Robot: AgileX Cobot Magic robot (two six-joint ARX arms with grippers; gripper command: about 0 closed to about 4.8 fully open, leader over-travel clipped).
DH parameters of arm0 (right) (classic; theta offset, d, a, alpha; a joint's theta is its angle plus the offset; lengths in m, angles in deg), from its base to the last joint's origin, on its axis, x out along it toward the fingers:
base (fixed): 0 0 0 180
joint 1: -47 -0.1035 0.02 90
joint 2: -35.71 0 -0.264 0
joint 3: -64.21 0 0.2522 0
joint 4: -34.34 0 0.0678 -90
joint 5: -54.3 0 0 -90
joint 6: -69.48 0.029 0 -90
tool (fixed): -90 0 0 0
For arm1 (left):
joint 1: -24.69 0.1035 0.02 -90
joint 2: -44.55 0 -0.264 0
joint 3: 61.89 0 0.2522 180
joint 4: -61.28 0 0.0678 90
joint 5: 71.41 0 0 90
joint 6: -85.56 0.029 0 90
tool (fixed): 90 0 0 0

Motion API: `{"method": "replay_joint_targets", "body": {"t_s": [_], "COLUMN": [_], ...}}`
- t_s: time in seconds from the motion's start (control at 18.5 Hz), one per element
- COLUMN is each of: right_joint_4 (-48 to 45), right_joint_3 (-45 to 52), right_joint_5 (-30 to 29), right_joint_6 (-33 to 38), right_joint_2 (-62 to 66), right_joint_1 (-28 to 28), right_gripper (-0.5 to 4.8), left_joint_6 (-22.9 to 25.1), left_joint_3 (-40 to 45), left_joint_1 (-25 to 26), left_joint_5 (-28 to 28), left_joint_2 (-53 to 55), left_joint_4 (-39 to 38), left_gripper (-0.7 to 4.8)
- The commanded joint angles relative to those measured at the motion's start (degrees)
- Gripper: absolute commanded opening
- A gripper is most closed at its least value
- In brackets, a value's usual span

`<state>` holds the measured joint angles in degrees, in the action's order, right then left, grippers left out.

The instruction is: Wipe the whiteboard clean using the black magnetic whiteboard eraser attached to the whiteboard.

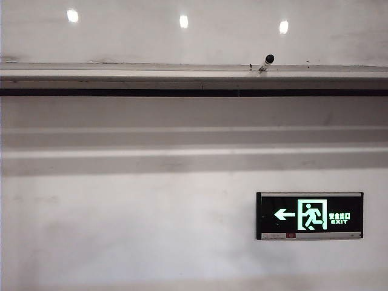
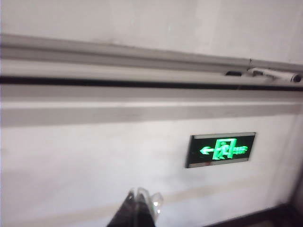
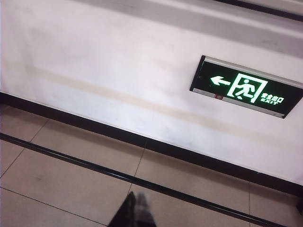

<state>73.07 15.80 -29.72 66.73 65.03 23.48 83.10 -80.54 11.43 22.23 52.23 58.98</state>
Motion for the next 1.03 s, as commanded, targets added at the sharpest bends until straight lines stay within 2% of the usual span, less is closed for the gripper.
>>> {"method": "replay_joint_targets", "body": {"t_s": [0.05,0.27,0.38,0.49,0.7,0.76,0.86,1.03], "right_joint_4": [-0.7,-0.7,-0.7,-0.7,-0.7,-0.7,-0.7,-0.7], "right_joint_3": [-0.3,-0.3,-0.3,-0.3,-0.3,-0.3,-0.3,-0.3], "right_joint_5": [-0.1,-0.1,-0.1,-0.1,-0.1,-0.1,-0.1,-0.1], "right_joint_6": [0.2,0.2,0.2,0.2,0.2,0.2,0.2,0.2], "right_joint_2": [-0.1,-0.1,-0.1,-0.1,-0.1,-0.1,-0.1,-0.1], "right_joint_1": [0.0,0.0,0.0,0.0,0.0,0.0,0.0,0.0], "right_gripper": [-0.05,-0.05,-0.05,-0.05,-0.05,-0.05,-0.05,-0.05], "left_joint_6": [-0.2,0.3,0.3,0.6,4.7,6.6,6.7,6.5], "left_joint_3": [4.5,4.5,4.5,4.5,4.5,4.5,4.5,4.5], "left_joint_1": [4.3,7.0,12.4,15.6,14.1,13.0,11.5,11.5], "left_joint_5": [0.3,0.3,2.3,2.8,2.4,0.6,-3.7,-3.6], "left_joint_2": [-7.5,-7.5,-7.5,-7.5,-7.5,-7.5,-7.5,-7.5], "left_joint_4": [-2.8,-5.1,-5.7,-6.7,-8.5,-8.4,-8.4,-8.4], "left_gripper": [-0.06,-0.06,-0.06,-0.06,-0.06,-0.06,-0.06,-0.06]}}
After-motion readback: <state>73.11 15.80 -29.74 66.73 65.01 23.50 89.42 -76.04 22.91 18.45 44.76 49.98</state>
